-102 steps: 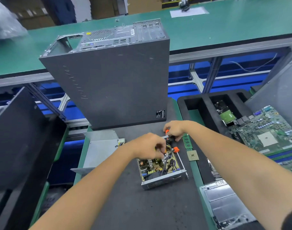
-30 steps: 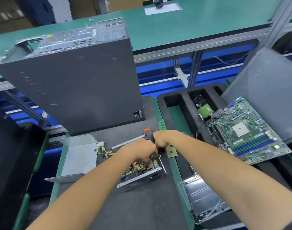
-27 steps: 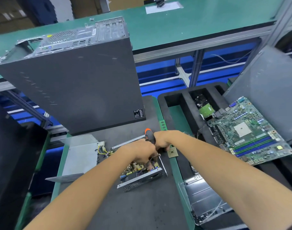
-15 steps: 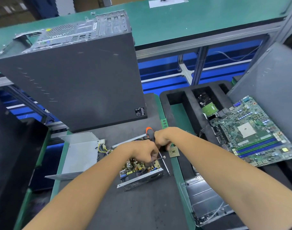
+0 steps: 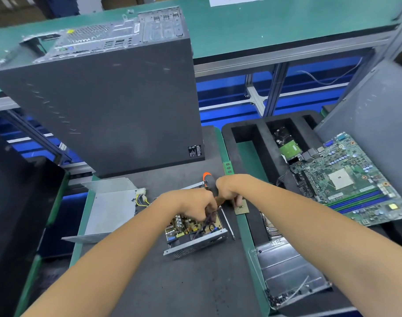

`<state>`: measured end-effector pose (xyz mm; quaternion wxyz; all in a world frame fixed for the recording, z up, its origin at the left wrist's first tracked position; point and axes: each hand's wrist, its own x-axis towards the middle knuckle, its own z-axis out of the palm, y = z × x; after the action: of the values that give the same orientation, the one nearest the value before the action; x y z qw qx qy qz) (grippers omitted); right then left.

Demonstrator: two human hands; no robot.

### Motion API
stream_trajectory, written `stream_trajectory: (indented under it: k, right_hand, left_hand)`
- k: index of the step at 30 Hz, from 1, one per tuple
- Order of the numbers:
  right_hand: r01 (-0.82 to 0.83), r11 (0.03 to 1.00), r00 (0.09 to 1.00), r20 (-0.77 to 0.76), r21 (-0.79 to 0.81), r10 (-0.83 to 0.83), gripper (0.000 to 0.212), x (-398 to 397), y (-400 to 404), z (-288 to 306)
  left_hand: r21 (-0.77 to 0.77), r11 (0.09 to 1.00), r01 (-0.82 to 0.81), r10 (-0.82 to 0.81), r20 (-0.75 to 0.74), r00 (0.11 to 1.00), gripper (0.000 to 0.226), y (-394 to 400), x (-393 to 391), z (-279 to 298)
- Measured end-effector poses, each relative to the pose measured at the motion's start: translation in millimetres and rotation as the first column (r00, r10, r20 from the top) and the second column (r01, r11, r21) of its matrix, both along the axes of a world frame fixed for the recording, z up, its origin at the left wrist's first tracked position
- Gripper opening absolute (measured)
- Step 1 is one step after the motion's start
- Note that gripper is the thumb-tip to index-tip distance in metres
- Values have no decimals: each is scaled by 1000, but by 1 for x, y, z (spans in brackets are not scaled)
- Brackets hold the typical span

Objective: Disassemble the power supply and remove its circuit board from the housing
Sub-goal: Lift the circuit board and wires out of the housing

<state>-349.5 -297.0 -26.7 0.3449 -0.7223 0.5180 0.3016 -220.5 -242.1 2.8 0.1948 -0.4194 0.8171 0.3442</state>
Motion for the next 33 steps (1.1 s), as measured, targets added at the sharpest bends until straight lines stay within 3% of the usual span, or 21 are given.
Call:
stream_trajectory:
  k: [5,10,12,14,17,20,28,33]
  right_hand:
    - [-24,999,1000,8,37,24,22,5,8,11]
    - [-11,996,999,-32,-88,8,29,4,15,13]
    - [11,992,999,-34,-122,-15,32,2,19,13]
    - [59,993,997,-37,-101,-63,42,0,20,14]
    - [193,981,981,7,-20,-193,45,3,20,12]
    - [255,967,965,52,24,-256,54,12,21,11]
    - [297,954,951,106,-50,-290,23,8,28,19]
    - [293,952,950,140,-86,-279,8,4,34,37]
  left_hand:
    - [113,993,-30,32,-16,999,25,-8,4,4]
    - [-121,992,25,-31,-48,998,3,5,8,7]
    - [-178,983,-40,14,-145,989,16,15,15,9]
    - [-128,988,-83,62,-163,985,33,27,24,15]
    - [-24,1000,-5,5,-15,1000,49,48,27,16]
    - [-120,989,87,-78,83,994,54,63,29,9]
    - [-231,973,-3,3,-1,1000,29,63,35,13]
    - [-152,978,-140,113,-176,978,22,45,53,32]
